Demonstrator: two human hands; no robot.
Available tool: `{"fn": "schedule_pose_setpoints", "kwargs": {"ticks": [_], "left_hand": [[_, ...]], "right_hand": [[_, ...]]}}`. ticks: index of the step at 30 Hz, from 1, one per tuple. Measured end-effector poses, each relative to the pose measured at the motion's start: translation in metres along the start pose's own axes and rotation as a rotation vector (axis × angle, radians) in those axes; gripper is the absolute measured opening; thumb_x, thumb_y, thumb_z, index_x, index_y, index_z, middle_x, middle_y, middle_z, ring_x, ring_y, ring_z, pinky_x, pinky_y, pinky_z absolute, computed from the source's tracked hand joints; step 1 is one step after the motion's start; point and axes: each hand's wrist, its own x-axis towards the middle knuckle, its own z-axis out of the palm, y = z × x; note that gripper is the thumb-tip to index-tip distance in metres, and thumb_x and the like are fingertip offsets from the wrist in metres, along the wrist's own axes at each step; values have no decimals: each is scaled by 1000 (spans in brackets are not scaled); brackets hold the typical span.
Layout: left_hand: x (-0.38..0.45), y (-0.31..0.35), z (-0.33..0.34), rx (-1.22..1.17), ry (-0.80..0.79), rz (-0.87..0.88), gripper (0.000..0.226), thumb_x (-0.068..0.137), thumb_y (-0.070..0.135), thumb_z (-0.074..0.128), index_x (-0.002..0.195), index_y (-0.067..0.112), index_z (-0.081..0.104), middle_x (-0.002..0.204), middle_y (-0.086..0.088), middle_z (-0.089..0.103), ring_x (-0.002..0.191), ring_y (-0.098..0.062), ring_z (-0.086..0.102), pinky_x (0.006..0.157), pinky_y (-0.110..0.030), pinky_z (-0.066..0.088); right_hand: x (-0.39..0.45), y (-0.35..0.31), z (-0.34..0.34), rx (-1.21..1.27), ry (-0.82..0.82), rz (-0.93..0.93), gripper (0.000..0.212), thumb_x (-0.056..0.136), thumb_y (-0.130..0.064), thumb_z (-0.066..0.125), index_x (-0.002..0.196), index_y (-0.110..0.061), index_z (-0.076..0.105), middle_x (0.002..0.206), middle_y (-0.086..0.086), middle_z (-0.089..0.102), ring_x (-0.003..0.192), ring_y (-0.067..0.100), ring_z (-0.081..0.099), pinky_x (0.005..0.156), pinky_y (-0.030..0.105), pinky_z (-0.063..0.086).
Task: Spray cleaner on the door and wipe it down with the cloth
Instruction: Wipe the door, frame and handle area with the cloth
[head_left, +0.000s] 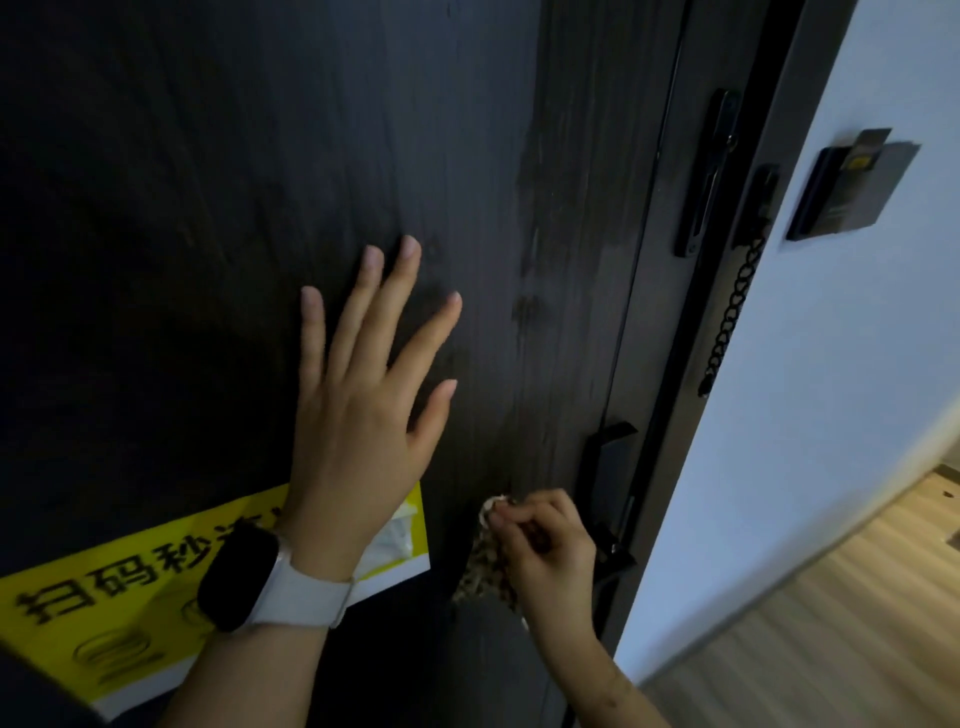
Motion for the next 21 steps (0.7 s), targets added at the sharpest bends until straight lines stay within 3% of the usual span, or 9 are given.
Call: {"fn": "schedule_pose_setpoints", "kwargs": {"ticks": [3,5,8,10,12,14,18,21], "left_hand": [[-42,4,-5,-326,-37,2,35,90,16,59,125,17,63,148,-2,44,140,-20,36,116,-42,29],[-82,15,-8,-562,-149,-173,26,93,25,60,118,29,64,132,17,56,126,-5,49,104,-30,42],[-136,33,-10,-859,-373,-598,40,82,42,66,121,40,57,127,32,53,122,11,45,100,-11,37],[-162,37,-9,-933,-485,-763,48,75,41,70,121,40,55,123,32,55,118,14,48,94,-5,38],[-174,38,-13,-1000,-544,-876,30,80,29,72,109,33,64,105,22,69,103,3,62,81,-9,48],[-178,34,-22,-981,-512,-930,9,85,13,69,91,20,72,87,7,74,87,-11,69,71,-20,53],[-183,21,-46,-1004,-359,-1039,27,88,0,61,80,25,70,72,11,73,65,1,63,58,-11,47],[-185,17,-59,-1037,-299,-1152,28,93,3,55,76,21,68,58,6,59,45,1,46,41,-9,33]], "right_hand": [[-13,-17,-20,169,-19,196,20,80,-3,74,75,-22,73,84,-4,66,81,13,65,74,19,48],[-23,-28,-31,295,-53,315,21,85,-4,69,89,-23,74,88,1,71,87,18,67,75,25,51],[-39,-45,-36,503,-140,458,29,84,-2,64,106,-19,72,93,0,71,92,15,68,76,22,53],[-50,-54,-35,579,-203,512,31,81,-6,64,108,-20,73,98,3,70,98,16,68,81,25,53],[-60,-61,-33,600,-218,544,30,81,-7,64,106,-19,73,99,6,71,97,18,68,81,28,54],[-66,-64,-33,574,-200,558,28,84,-2,63,107,-14,72,96,7,73,91,18,70,76,26,55],[-70,-61,-42,354,-205,476,18,85,-2,65,96,-14,74,79,0,72,79,12,69,71,22,54],[-72,-60,-45,107,-380,364,20,91,-3,59,95,-18,72,77,-10,73,77,3,67,67,13,50]]}}
